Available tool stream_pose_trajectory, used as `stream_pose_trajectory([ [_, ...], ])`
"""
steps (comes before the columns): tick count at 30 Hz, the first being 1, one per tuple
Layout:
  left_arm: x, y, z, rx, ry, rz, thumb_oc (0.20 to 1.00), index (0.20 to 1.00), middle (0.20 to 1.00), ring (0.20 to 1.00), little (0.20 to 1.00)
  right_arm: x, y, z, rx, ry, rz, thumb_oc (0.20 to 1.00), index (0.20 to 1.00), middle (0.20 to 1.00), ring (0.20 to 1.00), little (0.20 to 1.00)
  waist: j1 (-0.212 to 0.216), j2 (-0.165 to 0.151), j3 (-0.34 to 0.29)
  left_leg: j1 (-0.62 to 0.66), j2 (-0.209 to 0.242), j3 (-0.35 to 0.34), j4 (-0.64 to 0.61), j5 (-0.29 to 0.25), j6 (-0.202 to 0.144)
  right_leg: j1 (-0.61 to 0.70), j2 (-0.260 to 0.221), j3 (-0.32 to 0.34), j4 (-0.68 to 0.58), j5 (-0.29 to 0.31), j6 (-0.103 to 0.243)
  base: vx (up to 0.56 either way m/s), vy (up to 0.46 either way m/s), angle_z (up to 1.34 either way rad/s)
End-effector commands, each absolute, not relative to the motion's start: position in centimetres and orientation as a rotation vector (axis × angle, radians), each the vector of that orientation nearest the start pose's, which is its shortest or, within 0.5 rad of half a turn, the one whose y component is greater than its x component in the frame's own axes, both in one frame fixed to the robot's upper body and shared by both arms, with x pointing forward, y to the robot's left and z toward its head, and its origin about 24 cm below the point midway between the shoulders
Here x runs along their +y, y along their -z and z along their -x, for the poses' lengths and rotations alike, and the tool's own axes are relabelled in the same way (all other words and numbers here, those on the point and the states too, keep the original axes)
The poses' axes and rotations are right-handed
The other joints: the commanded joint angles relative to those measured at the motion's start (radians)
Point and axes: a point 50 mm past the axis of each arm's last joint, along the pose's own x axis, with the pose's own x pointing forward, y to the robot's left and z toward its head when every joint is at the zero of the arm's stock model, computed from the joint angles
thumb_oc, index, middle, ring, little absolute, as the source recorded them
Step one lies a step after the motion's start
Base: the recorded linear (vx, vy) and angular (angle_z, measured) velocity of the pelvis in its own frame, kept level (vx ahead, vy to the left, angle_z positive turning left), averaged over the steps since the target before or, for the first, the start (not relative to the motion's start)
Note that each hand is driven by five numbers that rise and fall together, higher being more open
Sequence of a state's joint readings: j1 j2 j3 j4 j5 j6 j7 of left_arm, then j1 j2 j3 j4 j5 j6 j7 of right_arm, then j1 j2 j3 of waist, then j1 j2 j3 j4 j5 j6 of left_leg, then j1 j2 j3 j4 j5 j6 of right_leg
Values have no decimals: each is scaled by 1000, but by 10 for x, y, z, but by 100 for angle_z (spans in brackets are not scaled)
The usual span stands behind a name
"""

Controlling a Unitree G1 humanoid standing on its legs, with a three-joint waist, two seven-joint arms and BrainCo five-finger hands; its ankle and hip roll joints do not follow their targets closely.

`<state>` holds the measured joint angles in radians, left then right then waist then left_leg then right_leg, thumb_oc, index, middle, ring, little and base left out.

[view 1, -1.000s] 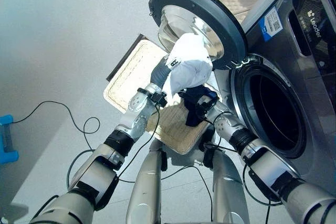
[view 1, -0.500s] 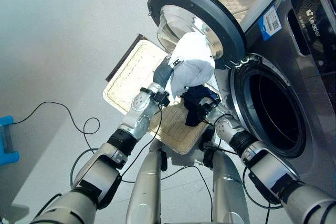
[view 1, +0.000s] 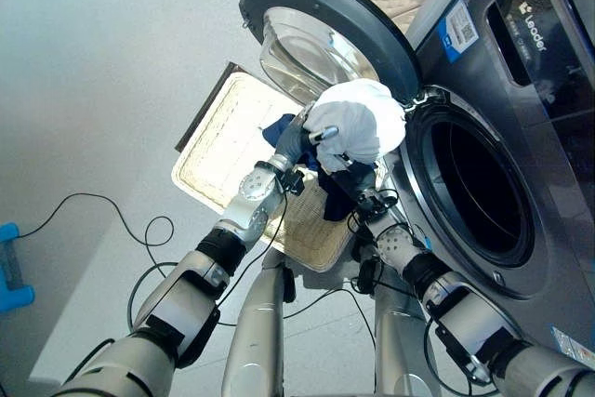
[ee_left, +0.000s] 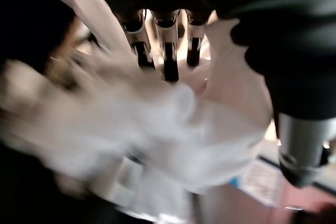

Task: Put the clothes into the washing machine.

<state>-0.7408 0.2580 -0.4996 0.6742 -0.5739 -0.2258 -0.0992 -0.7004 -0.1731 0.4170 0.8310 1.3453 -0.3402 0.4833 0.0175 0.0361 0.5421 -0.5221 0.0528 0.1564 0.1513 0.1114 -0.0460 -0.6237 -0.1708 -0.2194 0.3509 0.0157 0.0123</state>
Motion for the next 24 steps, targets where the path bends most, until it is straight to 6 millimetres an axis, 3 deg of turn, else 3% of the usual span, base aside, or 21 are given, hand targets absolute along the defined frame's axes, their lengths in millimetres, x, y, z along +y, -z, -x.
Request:
stream_pose_trajectory([
  [1,75,-85,-349,-96,499,7,1000,1000,1000,1000,1000,-100,-128,-365,-401,-548,-905,200,200,200,200,200,-27,43,-22,-20,-65,60,63,-97,-9,25,30,-45,-7,-14,95,13,45,-9],
  [8,80,-75,-345,-85,474,12,1000,1000,1000,1000,1000,-108,-107,-357,-364,-465,-892,200,200,200,200,200,-48,46,-22,-12,-67,73,57,-100,-10,26,44,-21,-20,-12,96,12,49,-16],
  [9,81,-73,-343,-88,459,26,1000,1000,1000,1000,1000,-115,-95,-355,-323,-390,-883,200,200,200,200,200,-61,51,-22,-10,-67,82,53,-99,-11,24,51,-6,-26,-11,95,13,68,-11],
  [14,81,-71,-341,-99,440,48,1000,1000,1000,1000,1000,-129,-82,-354,-289,-256,-853,200,200,200,200,200,-73,59,-22,-1,-67,93,44,-98,-12,27,61,9,-38,-10,94,12,91,-15],
  [16,81,-71,-340,-109,420,80,1000,1000,1000,1000,1000,-156,-70,-354,-267,-13,-791,200,200,200,200,200,-84,77,-22,8,-65,108,34,-97,-13,28,66,24,-45,-11,91,21,139,-30],
  [19,80,-70,-340,-108,414,89,1000,1000,1000,1000,1000,-167,-67,-354,-256,73,-763,200,200,200,200,200,-86,83,-22,12,-66,110,32,-98,-13,29,68,29,-45,-12,90,14,57,-18],
  [21,79,-70,-340,-104,413,110,1000,1000,1000,1000,1000,-195,-65,-356,-233,232,-662,200,200,200,200,200,-88,100,-22,17,-69,115,34,-101,-11,30,66,35,-42,-15,89,20,86,-6],
  [24,78,-72,-342,-98,425,123,1000,1000,1000,1000,1000,-222,-73,-361,-237,336,-606,200,200,200,200,200,-81,117,-22,10,-75,117,41,-101,-9,24,61,33,-41,-10,88,6,38,0],
])
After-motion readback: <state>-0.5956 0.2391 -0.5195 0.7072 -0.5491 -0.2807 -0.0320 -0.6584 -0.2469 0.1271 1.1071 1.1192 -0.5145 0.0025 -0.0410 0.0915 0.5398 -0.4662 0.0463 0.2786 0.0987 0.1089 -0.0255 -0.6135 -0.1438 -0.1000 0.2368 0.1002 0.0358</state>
